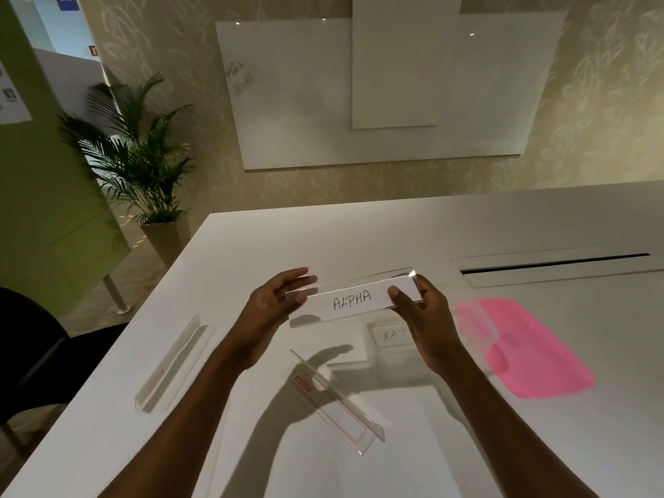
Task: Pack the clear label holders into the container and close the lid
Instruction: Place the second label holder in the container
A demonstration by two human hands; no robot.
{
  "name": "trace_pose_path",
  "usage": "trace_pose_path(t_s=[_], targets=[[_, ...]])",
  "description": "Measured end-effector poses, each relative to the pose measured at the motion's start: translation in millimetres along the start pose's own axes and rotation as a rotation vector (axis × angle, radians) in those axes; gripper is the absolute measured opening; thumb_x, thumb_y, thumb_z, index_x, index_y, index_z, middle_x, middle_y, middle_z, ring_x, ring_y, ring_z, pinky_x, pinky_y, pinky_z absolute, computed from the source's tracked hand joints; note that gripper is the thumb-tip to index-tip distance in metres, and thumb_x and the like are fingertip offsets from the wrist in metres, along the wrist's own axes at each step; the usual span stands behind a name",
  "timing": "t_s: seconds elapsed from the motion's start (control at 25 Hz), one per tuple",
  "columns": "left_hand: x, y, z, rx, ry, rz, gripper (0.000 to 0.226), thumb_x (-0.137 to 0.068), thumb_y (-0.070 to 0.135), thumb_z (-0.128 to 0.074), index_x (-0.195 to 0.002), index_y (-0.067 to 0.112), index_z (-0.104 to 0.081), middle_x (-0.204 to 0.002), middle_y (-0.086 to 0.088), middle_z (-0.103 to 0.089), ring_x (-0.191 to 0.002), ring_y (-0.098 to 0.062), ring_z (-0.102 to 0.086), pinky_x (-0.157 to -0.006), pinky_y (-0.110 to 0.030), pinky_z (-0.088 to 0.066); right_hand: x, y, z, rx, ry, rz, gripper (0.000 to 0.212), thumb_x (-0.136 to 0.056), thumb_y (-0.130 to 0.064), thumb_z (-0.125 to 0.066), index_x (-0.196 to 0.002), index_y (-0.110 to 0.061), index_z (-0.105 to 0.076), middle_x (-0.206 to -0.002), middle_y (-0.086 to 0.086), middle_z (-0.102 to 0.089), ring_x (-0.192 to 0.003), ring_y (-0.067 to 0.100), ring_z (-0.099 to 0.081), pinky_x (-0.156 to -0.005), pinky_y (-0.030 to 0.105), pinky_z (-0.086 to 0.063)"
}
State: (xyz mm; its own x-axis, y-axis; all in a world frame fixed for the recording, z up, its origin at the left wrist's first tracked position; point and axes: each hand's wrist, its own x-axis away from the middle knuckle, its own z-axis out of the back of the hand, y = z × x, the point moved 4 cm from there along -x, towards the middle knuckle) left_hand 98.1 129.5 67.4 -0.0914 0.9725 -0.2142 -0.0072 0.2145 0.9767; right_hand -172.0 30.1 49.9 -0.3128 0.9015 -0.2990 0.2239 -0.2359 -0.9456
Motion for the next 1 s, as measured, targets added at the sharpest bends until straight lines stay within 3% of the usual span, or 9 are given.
trace_pose_path(t_s=[0.16, 0.32, 0.44, 0.56, 0.68, 0.8, 1.0], targets=[[-21, 20, -32, -0.562, -0.196, 0.07, 0.072, -0.066, 0.054, -0.093, -0.132, 0.04, -0.066, -0.128, 0.02, -0.071, -0.119, -0.007, -0.067, -0.096, -0.035, -0.06, 3, -4, 27, 0.036, 0.019, 0.012, 0.043, -0.082, -0.054, -0.082, -0.11, -0.023, -0.07, -0.111, 0.016, -0.077, -0.104, 0.046, -0.072, -0.103, 0.066, -0.051], [-36, 23, -63, -0.703, -0.265, 0.047, 0.066, -0.064, 0.051, -0.094, -0.125, 0.039, -0.071, -0.112, 0.024, -0.076, -0.105, -0.004, -0.07, -0.078, -0.024, -0.062, 3, -9, 57, 0.055, 0.003, 0.013, 0.046, -0.081, -0.053, -0.082, -0.112, -0.022, -0.069, -0.115, 0.022, -0.072, -0.11, 0.052, -0.065, -0.104, 0.07, -0.046], [-48, 26, -80, -0.77, -0.247, 0.007, 0.058, -0.064, 0.051, -0.093, -0.117, 0.038, -0.074, -0.104, 0.027, -0.075, -0.097, 0.006, -0.068, -0.067, -0.015, -0.055, -4, -13, 85, 0.195, -0.069, -0.011, 0.039, -0.082, -0.043, -0.084, -0.115, -0.028, -0.07, -0.117, 0.004, -0.075, -0.114, 0.028, -0.07, -0.106, 0.055, -0.053], [-61, 30, -94, -0.868, -0.214, -0.012, 0.057, -0.062, 0.053, -0.093, -0.113, 0.037, -0.074, -0.099, 0.031, -0.072, -0.093, 0.011, -0.064, -0.064, -0.007, -0.05, -18, -20, 111, 0.45, -0.158, -0.007, 0.045, -0.077, -0.046, -0.087, -0.117, -0.036, -0.068, -0.122, -0.02, -0.07, -0.114, -0.001, -0.066, -0.101, 0.028, -0.053], [-72, 28, -109, -0.987, -0.21, -0.014, 0.057, -0.062, 0.052, -0.092, -0.114, 0.037, -0.073, -0.093, 0.027, -0.07, -0.086, 0.005, -0.064, -0.062, -0.01, -0.049, -30, -20, 120, 0.71, -0.31, 0.022, 0.049, -0.076, -0.046, -0.088, -0.118, -0.035, -0.065, -0.118, -0.024, -0.068, -0.111, -0.008, -0.062, -0.094, 0.014, -0.049], [-81, 15, -124, -1.066, -0.251, 0.013, 0.055, -0.067, 0.05, -0.09, -0.117, 0.033, -0.072, -0.096, 0.017, -0.071, -0.083, -0.005, -0.063, -0.066, -0.018, -0.047, -38, -7, 124, 0.81, -0.394, 0.043, 0.047, -0.078, -0.039, -0.089, -0.119, -0.028, -0.069, -0.116, -0.019, -0.071, -0.108, -0.008, -0.062, -0.092, 0.017, -0.049], [-84, -19, -149, -1.063, -0.326, 0.076, 0.05, -0.082, 0.039, -0.084, -0.125, 0.021, -0.068, -0.122, 0.003, -0.058, -0.112, -0.016, -0.054, -0.094, -0.03, -0.047, -47, 18, 133, 0.997, -0.55, -0.071, 0.036, -0.077, -0.036, -0.088, -0.104, -0.021, -0.071, -0.104, -0.004, -0.075, -0.097, 0.017, -0.069, -0.087, 0.039, -0.055]])
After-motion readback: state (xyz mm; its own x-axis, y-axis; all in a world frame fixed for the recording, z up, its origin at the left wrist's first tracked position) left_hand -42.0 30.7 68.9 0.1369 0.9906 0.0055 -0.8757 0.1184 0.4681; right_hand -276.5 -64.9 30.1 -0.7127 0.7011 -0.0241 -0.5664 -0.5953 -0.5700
